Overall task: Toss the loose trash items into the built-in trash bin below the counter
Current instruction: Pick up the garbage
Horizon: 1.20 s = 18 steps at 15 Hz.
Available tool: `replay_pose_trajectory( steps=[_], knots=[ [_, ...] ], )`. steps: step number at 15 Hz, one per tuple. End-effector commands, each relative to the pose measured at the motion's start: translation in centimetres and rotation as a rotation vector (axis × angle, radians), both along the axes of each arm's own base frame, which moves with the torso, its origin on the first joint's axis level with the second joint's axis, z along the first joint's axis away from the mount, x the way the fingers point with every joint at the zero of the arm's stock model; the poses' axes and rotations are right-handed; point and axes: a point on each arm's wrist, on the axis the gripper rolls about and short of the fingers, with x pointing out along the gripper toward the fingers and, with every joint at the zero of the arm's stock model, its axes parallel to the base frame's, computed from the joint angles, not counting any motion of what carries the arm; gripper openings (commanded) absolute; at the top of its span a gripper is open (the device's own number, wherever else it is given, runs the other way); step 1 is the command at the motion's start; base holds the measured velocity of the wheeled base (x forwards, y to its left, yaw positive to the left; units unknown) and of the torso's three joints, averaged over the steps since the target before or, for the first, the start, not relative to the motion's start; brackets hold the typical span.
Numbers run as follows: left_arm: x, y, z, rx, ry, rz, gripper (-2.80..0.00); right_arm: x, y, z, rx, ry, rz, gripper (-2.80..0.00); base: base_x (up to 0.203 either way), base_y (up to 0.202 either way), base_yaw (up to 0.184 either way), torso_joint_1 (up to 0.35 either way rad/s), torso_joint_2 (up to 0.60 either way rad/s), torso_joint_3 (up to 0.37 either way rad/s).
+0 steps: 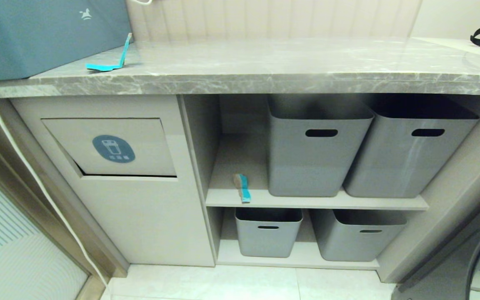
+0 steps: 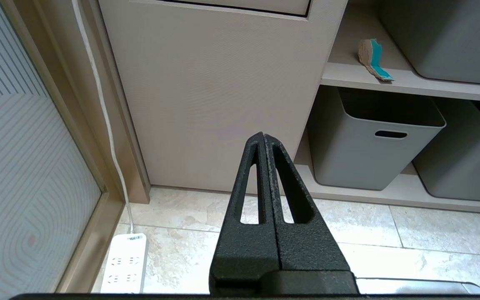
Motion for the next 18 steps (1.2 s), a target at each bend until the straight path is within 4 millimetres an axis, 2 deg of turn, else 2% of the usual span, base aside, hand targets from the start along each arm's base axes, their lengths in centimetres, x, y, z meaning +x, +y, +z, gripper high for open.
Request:
replay_pose_trajectory(
  steps=[1,10,14,18],
  knots=[
    [0.02,0.00,-0.08,0.000,0.002,0.001,-2.80,0.01,0.00,-0.05,-0.004,0.002,0.000,-2.80,0.000,0.000,0.000,0.000,0.00,0.000],
    [0.01,0.00,-0.03,0.000,-0.001,-0.001,-2.80,0.01,0.01,-0.05,-0.021,0.002,0.003,-2.80,0.000,0.000,0.000,0.002,-0.01,-0.003],
    [0.01,0.00,-0.03,-0.002,-0.001,-0.001,-2.80,0.01,0.01,-0.05,-0.034,0.002,0.005,-2.80,0.000,0.000,0.000,0.063,-0.24,-0.250],
    [0.01,0.00,-0.01,-0.002,-0.002,-0.001,-2.80,0.01,0.01,-0.05,-0.035,0.002,0.005,-2.80,0.000,0.000,0.000,0.189,-0.52,-0.294]
  ],
)
